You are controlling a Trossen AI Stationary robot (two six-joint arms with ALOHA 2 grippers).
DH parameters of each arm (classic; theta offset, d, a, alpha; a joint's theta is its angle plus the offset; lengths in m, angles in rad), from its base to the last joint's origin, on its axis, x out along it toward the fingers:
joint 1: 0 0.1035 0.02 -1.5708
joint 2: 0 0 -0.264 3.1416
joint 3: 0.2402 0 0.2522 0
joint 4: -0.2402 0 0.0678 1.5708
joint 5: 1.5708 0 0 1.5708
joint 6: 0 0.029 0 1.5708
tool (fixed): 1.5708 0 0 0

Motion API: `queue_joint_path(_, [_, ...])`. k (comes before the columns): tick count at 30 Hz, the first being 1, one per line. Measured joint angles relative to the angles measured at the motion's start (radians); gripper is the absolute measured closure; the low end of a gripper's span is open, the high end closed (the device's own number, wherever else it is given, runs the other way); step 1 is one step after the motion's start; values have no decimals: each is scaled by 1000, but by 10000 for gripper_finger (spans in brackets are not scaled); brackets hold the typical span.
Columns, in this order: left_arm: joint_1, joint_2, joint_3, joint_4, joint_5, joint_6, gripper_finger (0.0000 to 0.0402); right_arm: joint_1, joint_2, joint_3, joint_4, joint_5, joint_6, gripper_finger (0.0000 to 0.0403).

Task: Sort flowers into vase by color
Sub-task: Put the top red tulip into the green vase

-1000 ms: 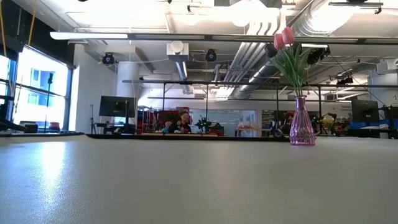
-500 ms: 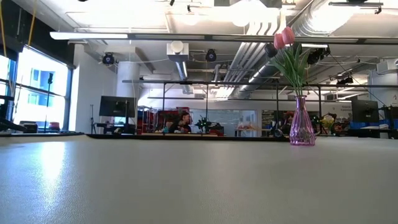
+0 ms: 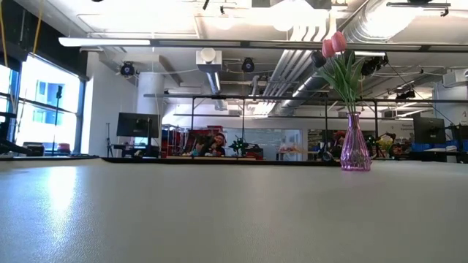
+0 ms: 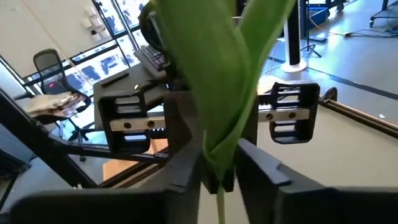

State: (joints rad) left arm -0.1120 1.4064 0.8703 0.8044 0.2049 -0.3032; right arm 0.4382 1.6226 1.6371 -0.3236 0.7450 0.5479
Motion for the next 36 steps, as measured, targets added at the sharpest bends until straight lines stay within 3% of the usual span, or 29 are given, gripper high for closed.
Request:
queue_joint_path(5, [-3,0,0,-19,11,-55,401,12,-1,0,-32,23,47,391])
queue_joint_path(14, [-33,-1,2,-200,18,-104,344,61,-34,2,-73,157,63,400])
queue_joint_path(23, [-48,-1,0,-250,-33,-129,286,64,-86,0,-324,179,72,402])
queue_joint_path(25, [-62,0,0,-251,-80,-145,287,72,-119,0,-419,172,112,402])
queue_joint_path(29, [-130,0,0,-210,-269,-61,309,132,-199,0,-639,158,256,402])
queue_joint_path(36, [-203,0,0,-163,-467,72,334,343,-297,0,-981,187,522,403])
